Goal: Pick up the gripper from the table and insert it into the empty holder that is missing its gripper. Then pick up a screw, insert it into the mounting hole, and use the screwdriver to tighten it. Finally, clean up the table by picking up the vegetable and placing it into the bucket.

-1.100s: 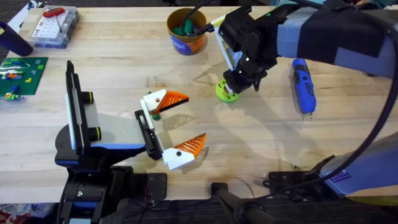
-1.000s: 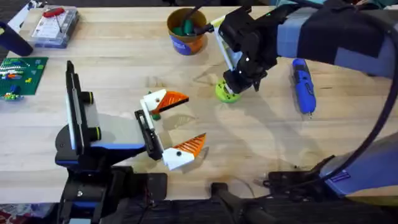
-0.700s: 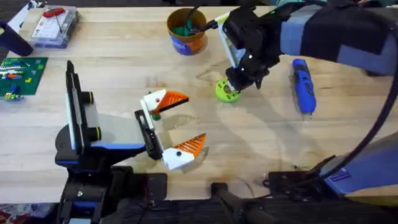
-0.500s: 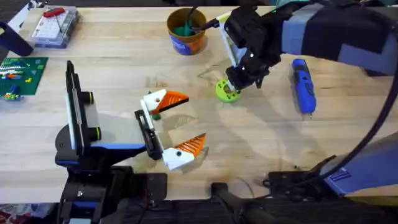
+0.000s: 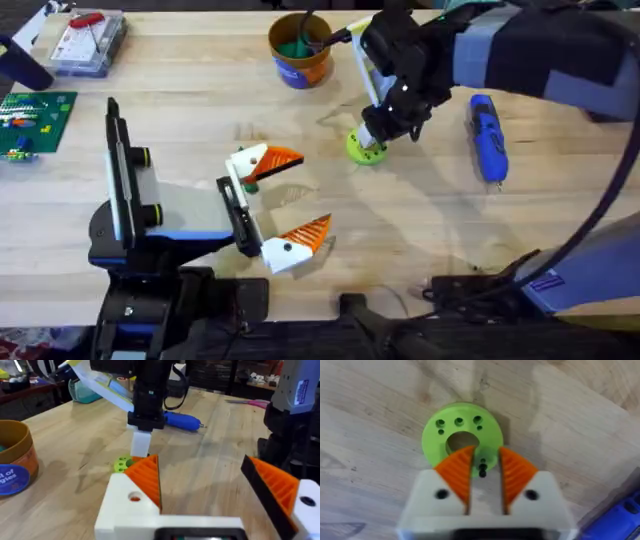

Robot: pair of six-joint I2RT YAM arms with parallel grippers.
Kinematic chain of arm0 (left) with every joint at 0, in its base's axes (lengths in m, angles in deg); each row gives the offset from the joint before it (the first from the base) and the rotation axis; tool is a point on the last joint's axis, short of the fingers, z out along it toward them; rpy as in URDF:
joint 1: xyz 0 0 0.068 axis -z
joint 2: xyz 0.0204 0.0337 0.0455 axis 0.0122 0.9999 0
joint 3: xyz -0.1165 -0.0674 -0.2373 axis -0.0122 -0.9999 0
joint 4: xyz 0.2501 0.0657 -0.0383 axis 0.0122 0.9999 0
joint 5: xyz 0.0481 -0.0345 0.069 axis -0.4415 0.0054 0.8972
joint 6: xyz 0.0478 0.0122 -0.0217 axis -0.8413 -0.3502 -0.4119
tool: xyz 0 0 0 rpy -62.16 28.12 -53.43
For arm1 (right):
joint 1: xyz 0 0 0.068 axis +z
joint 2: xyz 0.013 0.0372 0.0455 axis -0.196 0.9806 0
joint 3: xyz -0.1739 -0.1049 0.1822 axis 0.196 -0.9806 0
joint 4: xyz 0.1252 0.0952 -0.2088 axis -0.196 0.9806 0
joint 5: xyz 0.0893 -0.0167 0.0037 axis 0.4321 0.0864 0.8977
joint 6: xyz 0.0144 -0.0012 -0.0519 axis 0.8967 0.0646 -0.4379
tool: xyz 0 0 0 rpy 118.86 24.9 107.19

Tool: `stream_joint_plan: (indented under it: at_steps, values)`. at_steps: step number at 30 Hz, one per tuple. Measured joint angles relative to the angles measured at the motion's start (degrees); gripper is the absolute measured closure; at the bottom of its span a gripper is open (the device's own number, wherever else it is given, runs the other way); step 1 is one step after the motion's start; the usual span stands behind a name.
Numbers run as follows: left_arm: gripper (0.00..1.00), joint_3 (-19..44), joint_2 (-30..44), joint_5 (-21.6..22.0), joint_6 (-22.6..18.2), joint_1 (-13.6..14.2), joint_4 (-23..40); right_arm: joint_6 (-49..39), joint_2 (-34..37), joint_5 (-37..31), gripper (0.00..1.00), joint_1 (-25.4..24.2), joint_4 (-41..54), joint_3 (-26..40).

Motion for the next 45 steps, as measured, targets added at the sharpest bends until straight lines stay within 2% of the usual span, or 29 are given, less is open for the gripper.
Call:
stream_joint_plan:
  at_steps: [3,4,6,20,23,31,45]
  values:
    - [0.010,0.00,0.00,-0.01,0.01,0.00,0.00,0.00,-0.02,0.11,0.193,0.00,0.00,0.00]
    - [0.010,0.00,0.01,-0.01,0.00,0.00,0.00,-0.09,-0.04,0.11,0.075,0.00,0.01,0.00]
    - [0.010,0.00,-0.01,-0.01,0.00,0.00,0.00,-0.07,-0.37,0.13,0.008,0.00,0.07,-0.01]
    - [0.010,0.00,0.00,0.00,0.02,0.00,0.01,1.12,-14.07,0.14,0.003,0.00,11.18,-0.10]
    - [0.010,0.00,-0.01,0.00,0.02,0.00,0.00,2.08,-14.32,0.16,0.003,0.00,10.75,-0.83]
    - [0.010,0.00,0.00,0.00,0.02,0.00,0.01,3.20,-14.22,0.18,0.003,0.00,7.06,-7.73]
    - [0.010,0.00,0.01,0.01,0.02,0.00,0.00,3.44,-7.94,1.21,0.005,0.00,0.68,-8.81]
